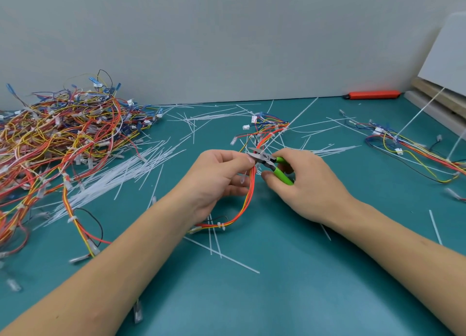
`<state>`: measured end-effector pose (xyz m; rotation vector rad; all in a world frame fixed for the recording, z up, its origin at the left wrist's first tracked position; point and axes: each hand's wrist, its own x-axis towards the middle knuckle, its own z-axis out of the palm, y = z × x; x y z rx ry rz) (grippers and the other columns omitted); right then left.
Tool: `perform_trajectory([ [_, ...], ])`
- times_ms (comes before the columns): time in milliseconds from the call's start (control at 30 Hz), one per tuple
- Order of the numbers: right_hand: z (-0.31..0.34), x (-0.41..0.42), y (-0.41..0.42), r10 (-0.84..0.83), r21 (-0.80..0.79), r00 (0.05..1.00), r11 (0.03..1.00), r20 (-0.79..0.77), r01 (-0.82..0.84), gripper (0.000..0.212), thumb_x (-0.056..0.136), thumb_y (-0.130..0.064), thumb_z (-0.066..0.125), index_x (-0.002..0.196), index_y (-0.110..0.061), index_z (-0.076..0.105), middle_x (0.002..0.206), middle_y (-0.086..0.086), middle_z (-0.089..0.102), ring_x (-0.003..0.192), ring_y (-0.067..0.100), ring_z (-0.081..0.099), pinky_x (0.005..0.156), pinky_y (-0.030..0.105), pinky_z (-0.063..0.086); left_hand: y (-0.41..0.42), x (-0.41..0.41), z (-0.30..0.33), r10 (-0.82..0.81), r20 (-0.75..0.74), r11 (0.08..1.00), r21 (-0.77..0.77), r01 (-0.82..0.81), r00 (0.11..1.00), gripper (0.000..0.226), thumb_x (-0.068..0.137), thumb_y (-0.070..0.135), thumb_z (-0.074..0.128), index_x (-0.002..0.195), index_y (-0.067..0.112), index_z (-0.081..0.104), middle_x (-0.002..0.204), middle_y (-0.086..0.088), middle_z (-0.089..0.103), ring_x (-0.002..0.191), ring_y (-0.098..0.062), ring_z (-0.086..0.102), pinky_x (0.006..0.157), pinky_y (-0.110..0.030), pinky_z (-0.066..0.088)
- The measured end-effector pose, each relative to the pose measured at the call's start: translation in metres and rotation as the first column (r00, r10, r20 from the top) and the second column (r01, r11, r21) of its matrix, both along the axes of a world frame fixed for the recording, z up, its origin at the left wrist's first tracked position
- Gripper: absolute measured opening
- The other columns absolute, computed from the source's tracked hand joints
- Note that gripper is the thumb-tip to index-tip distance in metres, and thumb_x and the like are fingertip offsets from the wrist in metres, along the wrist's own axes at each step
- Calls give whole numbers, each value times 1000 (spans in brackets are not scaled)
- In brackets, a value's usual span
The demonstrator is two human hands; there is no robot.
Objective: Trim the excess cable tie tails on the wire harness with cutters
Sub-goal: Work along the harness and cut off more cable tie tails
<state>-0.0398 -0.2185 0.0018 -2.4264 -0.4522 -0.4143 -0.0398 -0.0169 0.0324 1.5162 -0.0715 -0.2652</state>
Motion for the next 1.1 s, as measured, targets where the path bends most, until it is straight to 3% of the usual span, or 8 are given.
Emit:
perform_trajectory([
  [133, -3, 1, -1, -31, -4, 1000, 1000, 5, 31, 36, 93, -49, 65, 73, -25, 49, 59, -7, 50, 62, 12, 49, 57, 35, 38, 1, 1, 0, -7, -1, 1000, -2, 7, 1000, 11, 94, 13, 69, 86, 12, 76, 83, -6, 69, 56, -12, 58, 55, -25, 54],
  [200, -3, 0, 0, -61, -15, 998, 998, 3, 61, 48, 94, -51, 64, 67, -21, 39, 54, -3, 44, 56, 17, 44, 52, 35, 35, 2, 1, 0, -10, 3, 1000, -1, 10, 1000, 11, 94, 14, 70, 85, 13, 77, 83, -5, 70, 57, -12, 59, 56, -25, 54],
  [333, -4, -1, 0, -66, -25, 998, 998, 1, 66, 49, 94, -52, 62, 66, -22, 36, 55, -3, 45, 57, 19, 44, 52, 36, 37, 2, 0, 0, -2, 11, 1000, 14, 2, 1000, 10, 94, 15, 70, 86, 13, 76, 83, -5, 70, 58, -12, 59, 57, -26, 54],
  [433, -4, -1, -1, -39, 1, 999, 999, 13, 39, 35, 93, -52, 63, 74, -25, 49, 59, -6, 50, 61, 15, 49, 56, 36, 42, 1, 0, 0, 9, 14, 999, 36, -10, 1000, 10, 94, 15, 70, 86, 13, 76, 85, -5, 71, 59, -13, 60, 57, -26, 55],
  [633, -2, 0, -1, 6, -2, 1000, 1000, 28, -6, 17, 93, -48, 66, 99, -32, 64, 82, -19, 58, 86, 15, 54, 77, 36, 44, 1, 0, 0, 6, 11, 998, 59, -7, 1000, 11, 94, 15, 69, 86, 14, 76, 88, -4, 71, 60, -13, 61, 58, -27, 54],
  [767, -4, 1, -2, 1, 13, 1000, 1000, 23, -1, 19, 92, -48, 65, 88, -30, 61, 71, -14, 57, 74, 9, 54, 66, 35, 43, 2, 1, -1, 0, 9, 999, 52, 0, 1000, 10, 94, 16, 69, 87, 13, 76, 88, -4, 72, 60, -14, 62, 57, -26, 54],
  [900, -6, 1, -1, -68, -25, 998, 997, 18, 68, 44, 92, -53, 60, 68, -22, 39, 58, -3, 49, 57, 16, 46, 50, 34, 35, 1, 1, -1, 5, 22, 999, 34, -5, 1000, 13, 94, 17, 71, 83, 17, 78, 86, -3, 73, 58, -12, 61, 57, -26, 54],
  [1100, -4, -2, 0, -72, -25, 997, 997, 5, 72, 36, 93, -52, 61, 74, -24, 47, 58, -5, 50, 60, 16, 49, 54, 35, 42, 1, -1, 0, 11, 25, 999, 37, -12, 1000, 17, 94, 16, 70, 79, 18, 78, 86, -4, 73, 58, -12, 61, 57, -27, 54],
])
